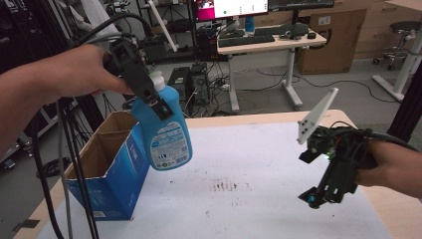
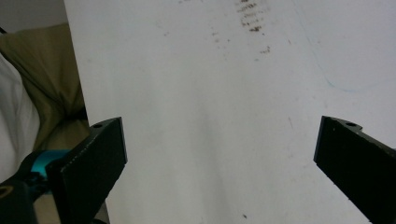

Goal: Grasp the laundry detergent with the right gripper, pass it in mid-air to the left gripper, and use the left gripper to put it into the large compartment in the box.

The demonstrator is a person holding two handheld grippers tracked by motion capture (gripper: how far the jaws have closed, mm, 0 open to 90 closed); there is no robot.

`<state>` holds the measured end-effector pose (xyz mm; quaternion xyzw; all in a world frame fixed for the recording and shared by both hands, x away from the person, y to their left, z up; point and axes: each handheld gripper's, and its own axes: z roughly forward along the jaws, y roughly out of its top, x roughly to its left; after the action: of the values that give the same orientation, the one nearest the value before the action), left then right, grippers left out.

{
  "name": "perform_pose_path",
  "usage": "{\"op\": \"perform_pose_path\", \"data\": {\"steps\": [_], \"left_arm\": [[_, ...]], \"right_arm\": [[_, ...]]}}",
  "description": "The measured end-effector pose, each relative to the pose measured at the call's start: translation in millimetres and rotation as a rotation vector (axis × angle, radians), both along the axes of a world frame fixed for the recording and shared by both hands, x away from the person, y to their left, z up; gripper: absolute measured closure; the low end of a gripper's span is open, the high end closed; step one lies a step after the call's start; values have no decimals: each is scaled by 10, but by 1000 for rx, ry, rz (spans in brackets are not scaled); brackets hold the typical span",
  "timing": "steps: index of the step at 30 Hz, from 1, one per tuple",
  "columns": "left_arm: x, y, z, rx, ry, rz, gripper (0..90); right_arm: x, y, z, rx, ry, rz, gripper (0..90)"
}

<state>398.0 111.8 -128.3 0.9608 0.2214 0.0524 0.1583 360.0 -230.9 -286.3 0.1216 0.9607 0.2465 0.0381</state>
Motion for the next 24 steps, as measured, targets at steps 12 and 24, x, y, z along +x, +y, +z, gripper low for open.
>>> {"op": "perform_pose_path", "data": {"steps": [12, 24], "left_arm": [[-37, 284, 182, -38, -42, 143, 376], [-145, 865, 348, -50, -88, 295, 377]], "right_arm": [[-31, -213, 28, -35, 4, -24, 16], [3, -211, 30, -36, -1, -24, 16]]}}
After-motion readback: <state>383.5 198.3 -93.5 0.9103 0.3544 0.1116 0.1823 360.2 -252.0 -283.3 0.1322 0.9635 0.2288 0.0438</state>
